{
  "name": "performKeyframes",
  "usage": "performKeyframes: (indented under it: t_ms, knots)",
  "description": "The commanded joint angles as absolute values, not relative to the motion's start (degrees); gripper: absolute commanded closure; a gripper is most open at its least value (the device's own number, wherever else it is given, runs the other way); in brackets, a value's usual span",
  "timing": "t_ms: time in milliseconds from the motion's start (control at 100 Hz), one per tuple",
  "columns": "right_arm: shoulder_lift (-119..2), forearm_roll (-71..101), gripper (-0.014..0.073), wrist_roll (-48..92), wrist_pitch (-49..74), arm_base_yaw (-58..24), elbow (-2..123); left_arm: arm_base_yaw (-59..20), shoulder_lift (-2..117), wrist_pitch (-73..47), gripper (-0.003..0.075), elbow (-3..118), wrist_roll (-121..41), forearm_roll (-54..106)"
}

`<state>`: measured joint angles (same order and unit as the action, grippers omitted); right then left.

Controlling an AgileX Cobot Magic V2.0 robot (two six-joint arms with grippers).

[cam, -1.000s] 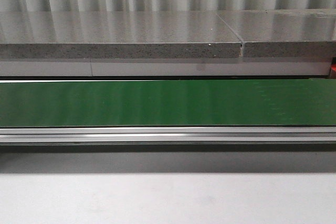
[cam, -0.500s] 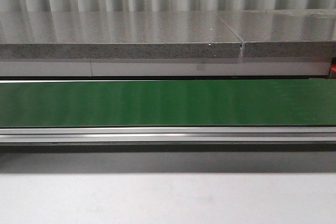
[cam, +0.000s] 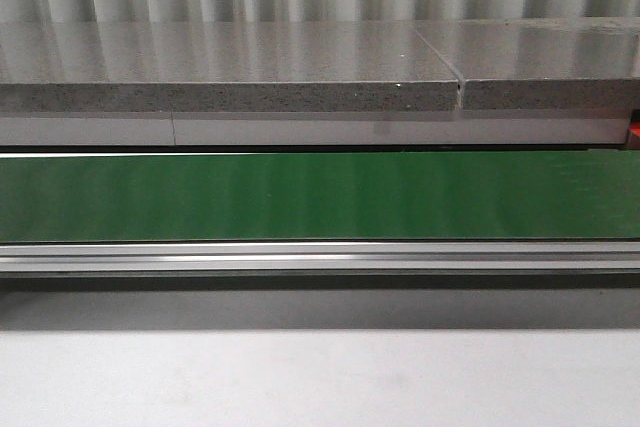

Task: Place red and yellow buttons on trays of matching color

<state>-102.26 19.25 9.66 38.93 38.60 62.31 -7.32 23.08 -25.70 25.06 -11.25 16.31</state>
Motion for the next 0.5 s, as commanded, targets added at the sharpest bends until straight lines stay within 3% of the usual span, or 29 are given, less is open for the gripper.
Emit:
performKeyframes:
  t_ms: [0, 220, 490]
  knots:
    - [-97.4, 19.6, -0.0062, 9.7, 38.5, 38.9, 63.4, -7.7, 23.5, -21.8, 0.0740, 26.6, -11.3, 17.4]
    - [-88.8, 20.0, -0.0062, 9.7, 37.9, 36.7, 63.4, -7.7, 23.5, -21.8, 0.0740, 26.6, -11.3, 17.4]
    - [-75.7, 20.0, -0.0062, 11.6, 35.4, 27.3, 63.4, -7.7, 23.5, -21.8, 0.0740, 26.6, -11.3, 17.4]
